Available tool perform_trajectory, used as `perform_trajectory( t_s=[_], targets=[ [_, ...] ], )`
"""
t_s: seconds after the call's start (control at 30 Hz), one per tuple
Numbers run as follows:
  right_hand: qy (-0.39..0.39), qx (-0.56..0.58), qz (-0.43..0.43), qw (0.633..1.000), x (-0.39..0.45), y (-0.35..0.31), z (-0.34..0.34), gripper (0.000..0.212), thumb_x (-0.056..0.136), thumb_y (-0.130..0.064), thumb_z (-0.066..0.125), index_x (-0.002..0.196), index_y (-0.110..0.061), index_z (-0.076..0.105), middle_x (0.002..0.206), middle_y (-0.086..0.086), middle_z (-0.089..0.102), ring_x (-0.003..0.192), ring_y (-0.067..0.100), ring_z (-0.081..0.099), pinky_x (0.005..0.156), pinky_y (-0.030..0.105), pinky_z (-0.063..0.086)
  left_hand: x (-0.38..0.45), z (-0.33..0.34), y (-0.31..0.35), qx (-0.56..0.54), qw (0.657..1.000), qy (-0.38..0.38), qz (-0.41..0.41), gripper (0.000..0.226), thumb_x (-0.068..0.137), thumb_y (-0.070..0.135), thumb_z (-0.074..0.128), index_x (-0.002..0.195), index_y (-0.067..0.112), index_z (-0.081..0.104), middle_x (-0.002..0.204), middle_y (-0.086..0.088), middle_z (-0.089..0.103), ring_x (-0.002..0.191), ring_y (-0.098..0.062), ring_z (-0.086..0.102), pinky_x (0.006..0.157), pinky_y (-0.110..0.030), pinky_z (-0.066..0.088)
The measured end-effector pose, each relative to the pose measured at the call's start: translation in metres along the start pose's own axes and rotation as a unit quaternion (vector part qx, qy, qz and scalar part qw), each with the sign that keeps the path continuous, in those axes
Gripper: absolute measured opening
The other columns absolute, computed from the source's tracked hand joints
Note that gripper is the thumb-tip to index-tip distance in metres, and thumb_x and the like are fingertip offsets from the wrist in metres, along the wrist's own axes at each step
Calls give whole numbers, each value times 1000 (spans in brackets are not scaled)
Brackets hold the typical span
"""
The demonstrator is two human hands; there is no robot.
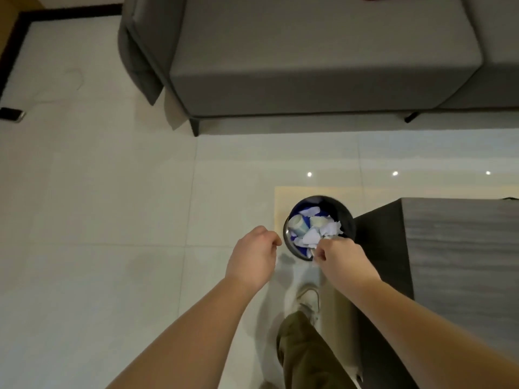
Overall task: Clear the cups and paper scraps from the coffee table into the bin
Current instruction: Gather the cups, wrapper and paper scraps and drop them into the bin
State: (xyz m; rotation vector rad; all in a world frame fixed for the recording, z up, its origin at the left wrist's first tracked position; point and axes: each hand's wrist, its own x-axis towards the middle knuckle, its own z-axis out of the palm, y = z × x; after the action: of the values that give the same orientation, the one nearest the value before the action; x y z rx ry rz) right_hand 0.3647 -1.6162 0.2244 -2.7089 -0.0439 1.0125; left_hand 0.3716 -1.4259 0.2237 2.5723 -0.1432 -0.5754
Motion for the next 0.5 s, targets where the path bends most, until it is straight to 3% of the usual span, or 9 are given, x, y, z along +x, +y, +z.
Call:
perform_trajectory(
  t_s=[0.13, 0.3, 0.5],
  targets=[
    [4, 2, 19, 1000, 31, 27, -8, 29, 98, -21, 51, 126, -14, 50, 109, 6, 60, 87, 18, 62, 80, 32, 55, 50, 11, 16, -18, 1000, -14, 4, 23, 94, 13, 49, 106, 19, 67, 103, 0, 60, 91, -19, 60, 81, -26, 47],
    [31, 75, 74, 994, 59, 51, -12, 17, 98, -24, 50, 113, -18, 56, 95, -1, 59, 77, 11, 58, 67, 23, 51, 99, 24, 32, -28, 999, -39, 15, 20, 94, 15, 49, 103, 19, 66, 100, 2, 56, 84, -19, 59, 78, -27, 48],
    [35, 115, 140, 983, 86, 70, -12, 12, 96, -20, 51, 107, -16, 55, 90, 1, 60, 74, 13, 61, 66, 26, 55, 150, 38, 49, -26, 995, -87, 33, 19, 95, 17, 49, 106, 19, 64, 104, 1, 55, 86, -19, 59, 82, -34, 51]
  ],
)
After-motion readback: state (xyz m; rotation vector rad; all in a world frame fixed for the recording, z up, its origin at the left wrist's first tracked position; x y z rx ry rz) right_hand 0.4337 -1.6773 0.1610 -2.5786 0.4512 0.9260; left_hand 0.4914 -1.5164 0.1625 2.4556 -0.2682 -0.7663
